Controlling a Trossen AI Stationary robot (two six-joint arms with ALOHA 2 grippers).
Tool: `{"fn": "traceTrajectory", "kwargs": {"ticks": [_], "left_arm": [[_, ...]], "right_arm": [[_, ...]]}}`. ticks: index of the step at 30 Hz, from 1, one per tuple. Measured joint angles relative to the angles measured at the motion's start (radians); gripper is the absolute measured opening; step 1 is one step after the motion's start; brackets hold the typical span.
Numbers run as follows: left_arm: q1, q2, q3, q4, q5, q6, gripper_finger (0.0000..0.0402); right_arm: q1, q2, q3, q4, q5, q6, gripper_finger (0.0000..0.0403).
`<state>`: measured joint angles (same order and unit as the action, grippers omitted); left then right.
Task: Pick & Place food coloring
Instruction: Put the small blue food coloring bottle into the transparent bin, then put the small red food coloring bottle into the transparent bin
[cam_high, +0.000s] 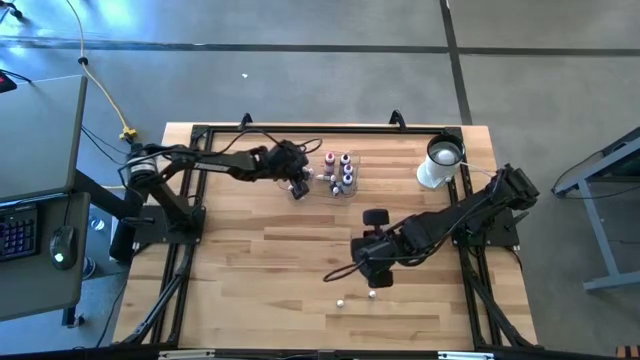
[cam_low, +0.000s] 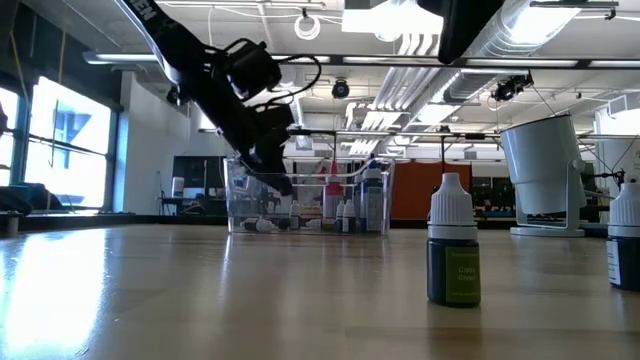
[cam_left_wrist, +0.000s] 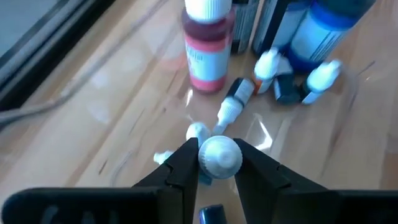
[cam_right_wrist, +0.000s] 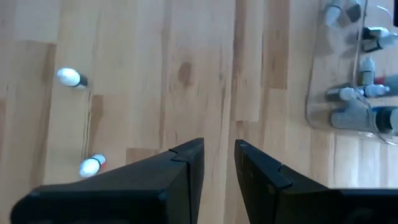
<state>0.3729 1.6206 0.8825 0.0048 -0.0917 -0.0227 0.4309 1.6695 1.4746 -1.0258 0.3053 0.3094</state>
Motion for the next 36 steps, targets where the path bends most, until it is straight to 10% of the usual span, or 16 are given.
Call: {"fn": "traceTrajectory", "kwargs": {"ticks": [14, 36], "left_arm": [[0.0, 0.004, 0.018, 0.003, 0.015, -0.032, 0.0137], [0.0, 0.004, 0.032, -0.004, 0.039, -0.035, 0.0138]], "right_arm": [[-0.018, 0.18, 0.0, 0.07, -0.403, -0.264, 0.0083], [0.076, 0.361, 0.0, 0.089, -0.516, -0.257, 0.0083]]}}
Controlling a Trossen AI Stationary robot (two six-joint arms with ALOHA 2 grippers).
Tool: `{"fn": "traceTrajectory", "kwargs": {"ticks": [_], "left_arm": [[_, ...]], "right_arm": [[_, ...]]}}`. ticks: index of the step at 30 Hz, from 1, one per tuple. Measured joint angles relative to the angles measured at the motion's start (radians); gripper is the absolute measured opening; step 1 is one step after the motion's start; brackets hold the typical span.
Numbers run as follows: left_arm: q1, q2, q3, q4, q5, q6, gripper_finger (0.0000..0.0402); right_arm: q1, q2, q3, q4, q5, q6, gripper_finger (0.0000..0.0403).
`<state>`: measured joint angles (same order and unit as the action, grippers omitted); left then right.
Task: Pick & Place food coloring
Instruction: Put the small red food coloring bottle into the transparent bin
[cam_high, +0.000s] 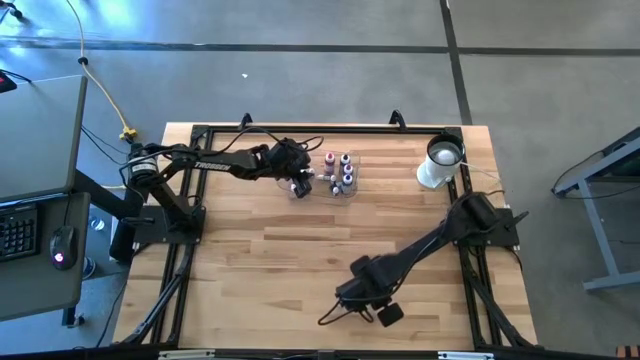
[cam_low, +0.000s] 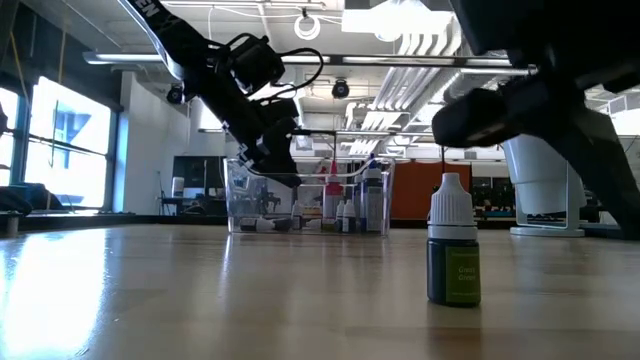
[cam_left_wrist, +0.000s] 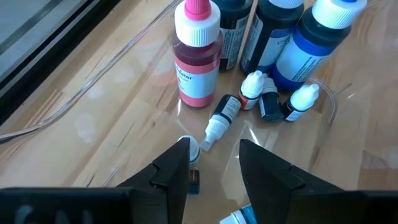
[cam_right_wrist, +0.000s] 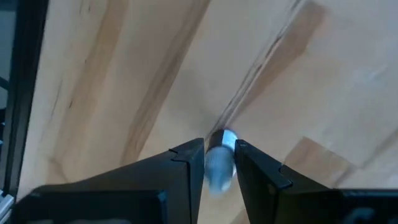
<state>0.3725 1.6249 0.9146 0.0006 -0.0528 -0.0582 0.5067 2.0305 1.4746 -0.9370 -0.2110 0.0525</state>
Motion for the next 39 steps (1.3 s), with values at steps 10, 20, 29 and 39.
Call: {"fn": "traceTrajectory", "kwargs": {"ticks": [10, 20, 29, 39], "left_arm": [[0.0, 0.0, 0.0, 0.001, 0.0, 0.0, 0.0138], [0.0, 0.0, 0.0, 0.002, 0.002, 0.0, 0.0138], [0.0, 0.0, 0.001, 0.002, 0.002, 0.0, 0.0138], [0.0, 0.0, 0.001, 0.002, 0.002, 0.0, 0.0138]], "right_arm": [[0.005, 0.053, 0.0, -0.023, 0.069, 0.081, 0.0083], [0.006, 0.053, 0.0, -0.079, 0.013, 0.125, 0.0142], [0.006, 0.053, 0.0, -0.116, 0.044, 0.121, 0.0182], [0.004, 0.053, 0.0, -0.093, 0.024, 0.097, 0.0136]]}}
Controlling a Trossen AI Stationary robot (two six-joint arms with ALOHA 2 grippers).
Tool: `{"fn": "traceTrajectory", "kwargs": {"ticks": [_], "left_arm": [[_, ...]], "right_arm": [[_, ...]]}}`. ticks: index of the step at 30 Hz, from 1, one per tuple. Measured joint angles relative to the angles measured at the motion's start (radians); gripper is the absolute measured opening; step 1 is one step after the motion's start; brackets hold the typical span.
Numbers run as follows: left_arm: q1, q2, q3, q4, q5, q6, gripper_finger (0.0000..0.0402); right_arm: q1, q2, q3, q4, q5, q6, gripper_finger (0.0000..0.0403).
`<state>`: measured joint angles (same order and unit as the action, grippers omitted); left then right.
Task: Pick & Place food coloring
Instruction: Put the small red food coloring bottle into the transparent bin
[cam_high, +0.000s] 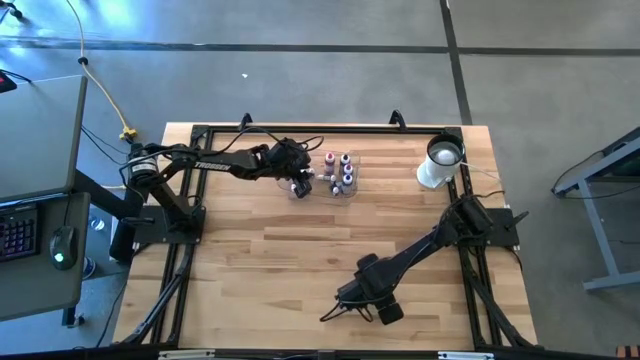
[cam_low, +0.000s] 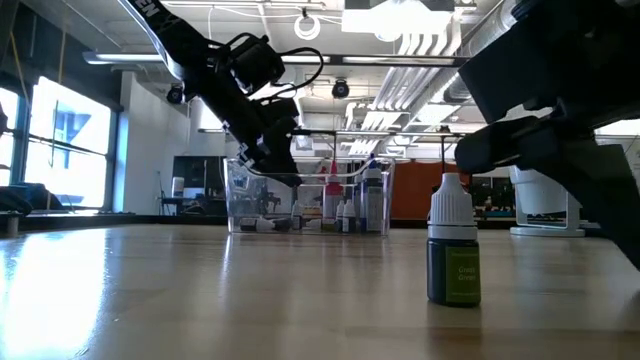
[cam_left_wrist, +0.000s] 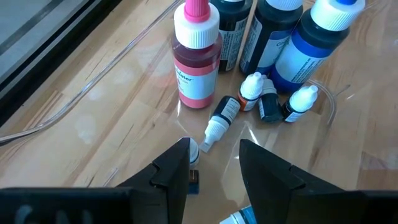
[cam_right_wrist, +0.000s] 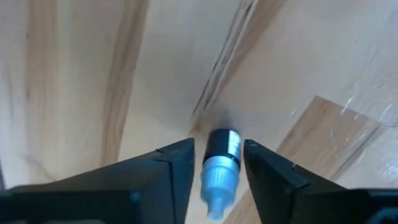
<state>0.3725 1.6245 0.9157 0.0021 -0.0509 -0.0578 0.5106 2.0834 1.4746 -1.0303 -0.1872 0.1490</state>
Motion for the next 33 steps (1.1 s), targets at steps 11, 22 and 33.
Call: {"fn": "traceTrajectory", "kwargs": {"ticks": [11, 22, 33], "left_arm": [[0.0, -0.01, 0.0, 0.013, 0.0, 0.008, 0.0138], [0.0, -0.093, 0.0, 0.064, 0.215, 0.0, 0.0138], [0.0, -0.154, 0.0, 0.092, 0.62, -0.001, 0.0138]], "right_arm": [[-0.047, -0.002, 0.0, -0.004, -0.006, -0.041, 0.0068], [-0.158, -0.002, 0.142, -0.144, 0.361, -0.211, 0.0068], [-0.364, -0.002, 0.31, -0.33, 0.66, -0.307, 0.0083]]}}
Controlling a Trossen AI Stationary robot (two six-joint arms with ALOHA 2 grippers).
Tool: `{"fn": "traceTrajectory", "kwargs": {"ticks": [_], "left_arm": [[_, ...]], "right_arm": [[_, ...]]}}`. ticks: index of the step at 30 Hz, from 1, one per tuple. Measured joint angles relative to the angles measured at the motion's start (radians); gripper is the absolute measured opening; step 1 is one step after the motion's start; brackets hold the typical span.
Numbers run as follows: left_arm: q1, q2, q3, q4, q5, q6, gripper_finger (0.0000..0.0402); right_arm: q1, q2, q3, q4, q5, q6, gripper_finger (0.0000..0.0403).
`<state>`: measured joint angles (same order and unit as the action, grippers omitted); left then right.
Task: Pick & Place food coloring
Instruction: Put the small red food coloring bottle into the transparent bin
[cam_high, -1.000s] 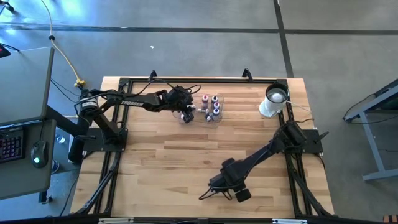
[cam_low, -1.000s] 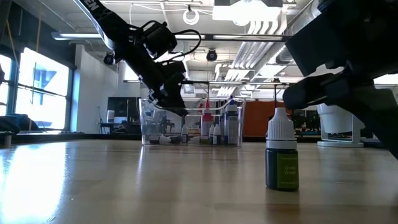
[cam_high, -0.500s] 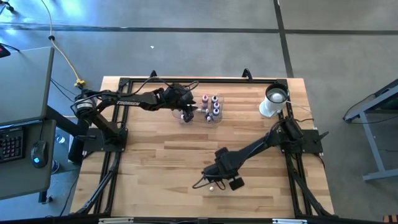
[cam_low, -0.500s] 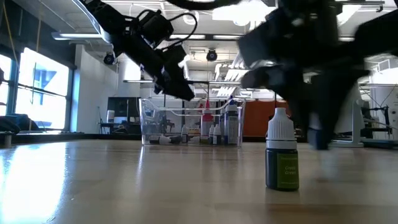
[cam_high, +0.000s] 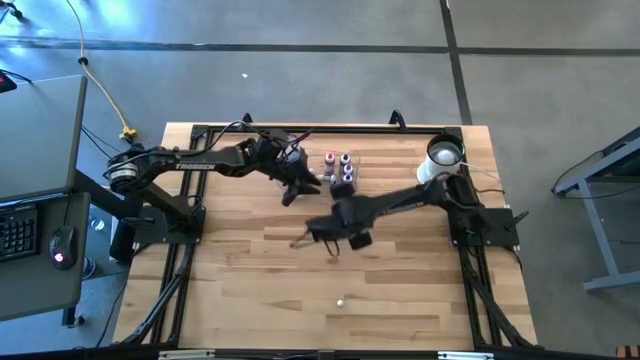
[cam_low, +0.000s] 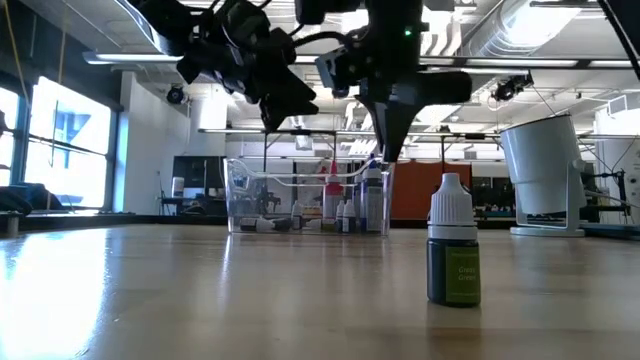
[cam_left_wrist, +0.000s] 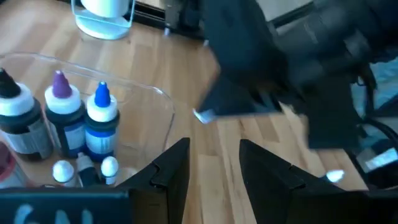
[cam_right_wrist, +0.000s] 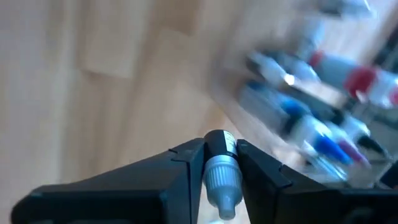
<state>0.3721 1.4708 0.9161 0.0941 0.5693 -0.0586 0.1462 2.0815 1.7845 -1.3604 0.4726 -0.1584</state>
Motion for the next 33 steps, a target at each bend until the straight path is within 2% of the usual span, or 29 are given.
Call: {"fn": "traceTrajectory", "kwargs": {"ticks": [3, 6, 11, 16, 19, 23, 27, 33], "left_arm": [[0.0, 0.0, 0.0, 0.0, 0.017, -0.015, 0.0138], [0.001, 0.0, 0.0, -0.009, -0.013, -0.06, 0.0138], [0.031, -0.05, -0.001, -0.116, -0.212, -0.104, 0.0138], [0.063, -0.185, 0.0, -0.426, -0.417, -0.105, 0.0138], [0.06, -0.266, -0.001, -0.617, -0.538, -0.113, 0.0138], [0.04, -0.359, 0.0, -0.755, -0.679, -0.208, 0.0138], [-0.01, -0.445, 0.0, -0.777, -0.806, -0.267, 0.0138], [-0.137, -0.527, 0.0, -0.78, -0.856, -0.272, 0.0138]], "right_arm": [[-0.055, 0.0, 0.039, -0.065, 0.005, -0.003, 0.0074], [-0.104, 0.0, 0.071, -0.079, 0.01, -0.029, 0.007], [-0.178, 0.0, 0.088, -0.055, 0.002, -0.064, 0.0081], [-0.234, 0.0, 0.084, -0.012, -0.061, -0.112, 0.0077], [-0.254, 0.0, 0.084, 0.065, -0.1, -0.134, 0.0071], [-0.273, 0.0, 0.084, 0.194, -0.165, -0.193, 0.0076], [-0.298, 0.001, 0.084, 0.346, -0.274, -0.221, 0.008], [-0.344, 0.006, -0.024, 0.574, -0.351, -0.217, 0.0071]]}}
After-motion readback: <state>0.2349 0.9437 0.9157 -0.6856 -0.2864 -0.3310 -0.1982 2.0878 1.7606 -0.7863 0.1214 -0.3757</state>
